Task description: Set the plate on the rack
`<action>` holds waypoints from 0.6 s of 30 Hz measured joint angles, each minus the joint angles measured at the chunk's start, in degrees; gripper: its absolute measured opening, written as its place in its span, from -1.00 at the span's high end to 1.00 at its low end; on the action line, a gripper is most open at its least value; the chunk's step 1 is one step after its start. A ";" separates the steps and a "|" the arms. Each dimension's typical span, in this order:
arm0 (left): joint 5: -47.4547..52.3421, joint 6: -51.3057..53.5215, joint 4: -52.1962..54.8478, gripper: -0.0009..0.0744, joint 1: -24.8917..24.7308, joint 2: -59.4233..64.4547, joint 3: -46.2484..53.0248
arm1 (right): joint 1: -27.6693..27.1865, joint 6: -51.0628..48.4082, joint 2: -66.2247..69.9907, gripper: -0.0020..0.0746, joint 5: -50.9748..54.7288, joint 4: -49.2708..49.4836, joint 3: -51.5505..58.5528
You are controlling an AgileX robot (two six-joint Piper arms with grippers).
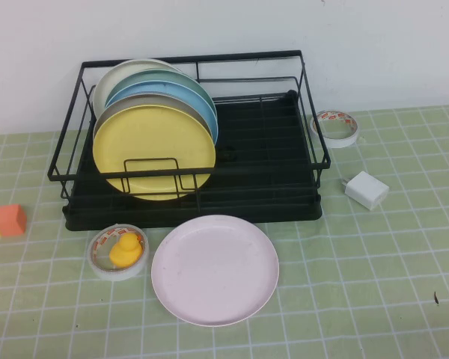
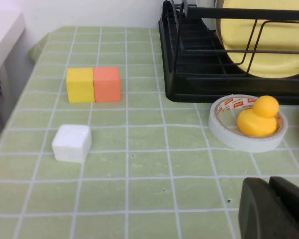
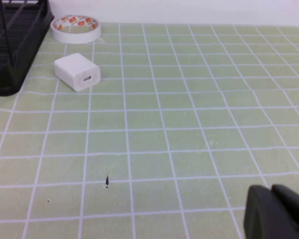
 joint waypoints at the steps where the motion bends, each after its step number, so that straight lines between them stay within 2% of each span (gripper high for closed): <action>1: 0.00 0.00 0.00 0.98 0.00 0.00 0.00 | 0.00 0.00 0.00 0.95 0.00 0.00 0.00; 18: 0.00 -1.92 -0.31 0.98 0.00 0.00 0.00 | 0.00 0.00 0.00 0.95 0.00 0.00 0.00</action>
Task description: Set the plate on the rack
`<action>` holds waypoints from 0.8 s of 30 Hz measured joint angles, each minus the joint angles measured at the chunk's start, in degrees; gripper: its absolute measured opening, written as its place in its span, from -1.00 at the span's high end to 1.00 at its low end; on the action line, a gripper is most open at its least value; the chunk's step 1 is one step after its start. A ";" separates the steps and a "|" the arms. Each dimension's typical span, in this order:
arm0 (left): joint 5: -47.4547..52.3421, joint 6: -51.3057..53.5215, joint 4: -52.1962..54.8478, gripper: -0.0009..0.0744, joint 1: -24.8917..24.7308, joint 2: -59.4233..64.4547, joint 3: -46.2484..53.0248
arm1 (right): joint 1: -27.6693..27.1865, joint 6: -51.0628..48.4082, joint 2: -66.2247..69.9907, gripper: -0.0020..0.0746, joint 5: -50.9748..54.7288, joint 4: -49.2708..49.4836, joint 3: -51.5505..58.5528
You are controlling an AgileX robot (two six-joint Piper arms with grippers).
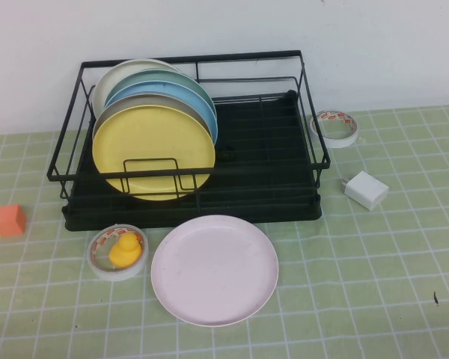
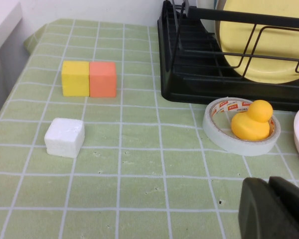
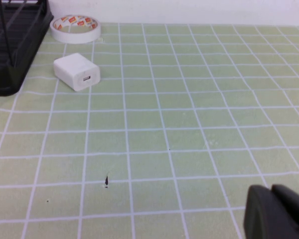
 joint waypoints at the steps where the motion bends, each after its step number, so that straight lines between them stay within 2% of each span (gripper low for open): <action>1: 0.00 0.00 0.00 0.98 0.00 0.00 0.00 | 0.00 0.00 0.00 0.95 0.00 0.00 0.00; 20: 0.04 -0.01 0.31 0.98 0.00 0.00 0.00 | 0.00 0.00 0.00 0.95 -0.10 -0.64 0.00; 24: -1.59 0.10 0.74 0.98 0.00 0.00 0.00 | 0.00 0.00 0.00 0.95 -3.02 -1.04 0.37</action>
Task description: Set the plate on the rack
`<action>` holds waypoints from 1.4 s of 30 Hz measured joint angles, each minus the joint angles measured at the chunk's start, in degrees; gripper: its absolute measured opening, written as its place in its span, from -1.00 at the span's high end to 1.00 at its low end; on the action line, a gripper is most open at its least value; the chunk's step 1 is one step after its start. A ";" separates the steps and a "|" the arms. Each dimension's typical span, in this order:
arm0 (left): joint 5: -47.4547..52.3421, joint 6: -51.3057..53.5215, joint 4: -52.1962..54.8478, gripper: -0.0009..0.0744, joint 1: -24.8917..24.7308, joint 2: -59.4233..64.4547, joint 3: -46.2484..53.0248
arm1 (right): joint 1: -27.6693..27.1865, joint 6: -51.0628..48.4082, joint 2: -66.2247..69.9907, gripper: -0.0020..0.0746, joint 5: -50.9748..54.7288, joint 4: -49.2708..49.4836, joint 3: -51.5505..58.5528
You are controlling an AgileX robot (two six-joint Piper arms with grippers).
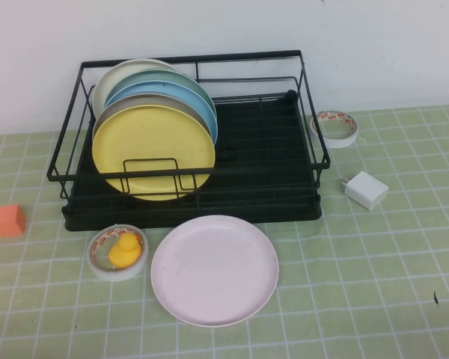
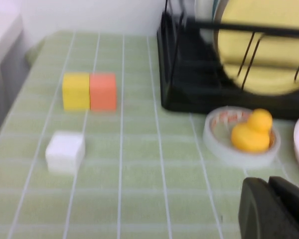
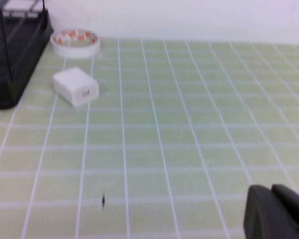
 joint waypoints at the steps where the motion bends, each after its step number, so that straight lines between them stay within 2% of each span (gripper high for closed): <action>1: -1.53 0.00 0.27 0.98 0.00 0.00 0.11 | 0.00 0.00 0.00 0.95 -1.15 0.00 0.09; 12: -42.32 -0.74 1.57 0.98 0.00 0.00 0.23 | 0.00 0.00 0.00 0.95 -33.93 -0.47 0.13; 16: -50.08 -0.86 1.74 0.98 0.00 0.00 0.23 | 0.00 0.00 0.00 0.95 -42.49 -0.83 0.13; 20: -55.06 -2.85 2.21 0.98 0.00 0.00 0.23 | 0.00 0.64 0.00 0.95 -46.05 -0.94 0.13; 24: -59.77 -6.73 2.86 0.98 0.00 0.00 0.23 | 0.00 7.98 0.00 0.95 -46.92 -0.94 0.13; 26: -56.09 -7.47 2.86 0.98 0.00 0.00 -0.64 | 0.00 11.01 -0.05 0.95 -43.96 -1.33 -0.14; 33: -23.22 -10.76 0.27 0.98 0.00 2.10 -17.12 | 0.00 13.28 1.69 0.95 -18.85 -6.35 -10.53; 38: -9.08 -11.69 -3.04 0.98 0.00 11.29 -26.99 | 0.00 13.28 14.24 0.95 -5.75 -7.30 -17.50; 42: -0.36 -13.11 -5.21 0.98 0.00 20.83 -30.68 | 0.00 13.13 27.56 0.95 -2.87 -4.47 -21.08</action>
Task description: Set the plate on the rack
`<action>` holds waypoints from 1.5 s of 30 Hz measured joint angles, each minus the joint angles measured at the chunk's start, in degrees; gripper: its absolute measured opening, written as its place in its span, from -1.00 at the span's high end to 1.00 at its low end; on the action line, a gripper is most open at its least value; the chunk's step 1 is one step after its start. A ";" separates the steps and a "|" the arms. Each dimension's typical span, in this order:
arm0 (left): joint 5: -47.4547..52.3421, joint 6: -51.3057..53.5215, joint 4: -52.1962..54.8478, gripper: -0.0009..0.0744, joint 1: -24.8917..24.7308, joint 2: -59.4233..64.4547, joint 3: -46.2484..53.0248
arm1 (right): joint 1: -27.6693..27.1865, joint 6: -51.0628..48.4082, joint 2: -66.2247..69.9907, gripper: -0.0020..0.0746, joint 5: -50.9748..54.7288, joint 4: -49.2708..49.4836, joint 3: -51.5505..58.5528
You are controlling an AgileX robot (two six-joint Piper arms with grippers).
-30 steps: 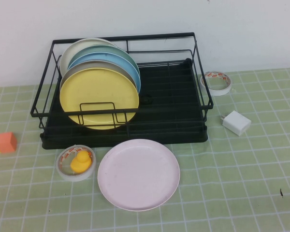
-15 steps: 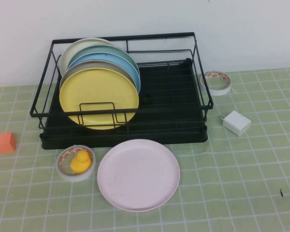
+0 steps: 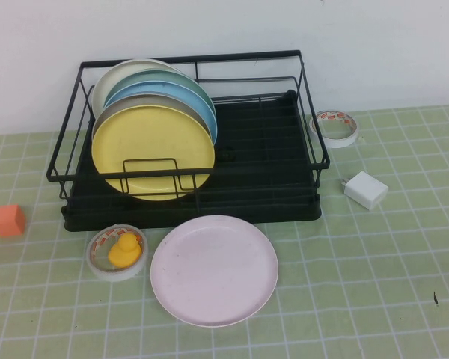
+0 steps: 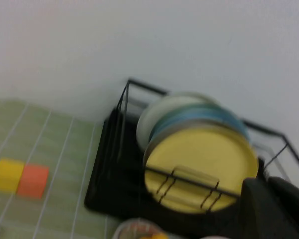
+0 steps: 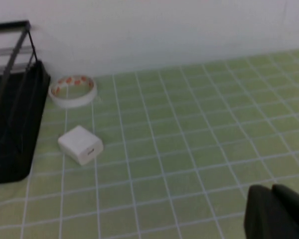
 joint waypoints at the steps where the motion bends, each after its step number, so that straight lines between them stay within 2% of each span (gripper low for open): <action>1: 2.15 -0.26 -0.54 0.98 0.00 2.26 -0.48 | 0.00 -0.62 3.05 0.95 0.11 0.88 -0.90; 6: 11.35 -0.40 -2.88 0.98 0.00 11.65 -1.12 | 0.29 -7.81 15.78 0.95 1.20 6.49 -4.40; 13: 16.13 1.29 -0.31 0.98 0.00 19.84 -1.12 | 8.89 -18.99 31.55 0.95 2.84 18.14 -9.22; 17: 16.13 1.41 -0.22 0.98 0.00 20.86 -1.12 | 11.38 -19.63 38.00 0.95 -2.00 24.00 -10.22; 25: 17.05 1.41 -0.45 0.98 0.00 20.86 -1.12 | 11.52 -17.74 52.43 0.95 -10.11 44.50 -11.34; 29: 17.19 1.52 -0.57 0.98 0.00 20.86 -1.12 | 11.87 -17.74 62.06 0.95 -7.35 46.59 -14.98; 33: 17.29 1.52 -1.52 0.98 0.00 20.86 -1.12 | 12.18 -18.36 70.57 0.95 4.08 46.84 -23.52; 37: 17.47 1.52 -2.72 0.98 0.00 20.86 -1.12 | 15.30 -25.52 75.10 0.95 12.48 48.38 -32.18; 45: 17.47 1.60 -3.21 0.98 0.00 20.86 -1.12 | 26.06 -36.86 76.32 0.95 7.37 51.11 -40.61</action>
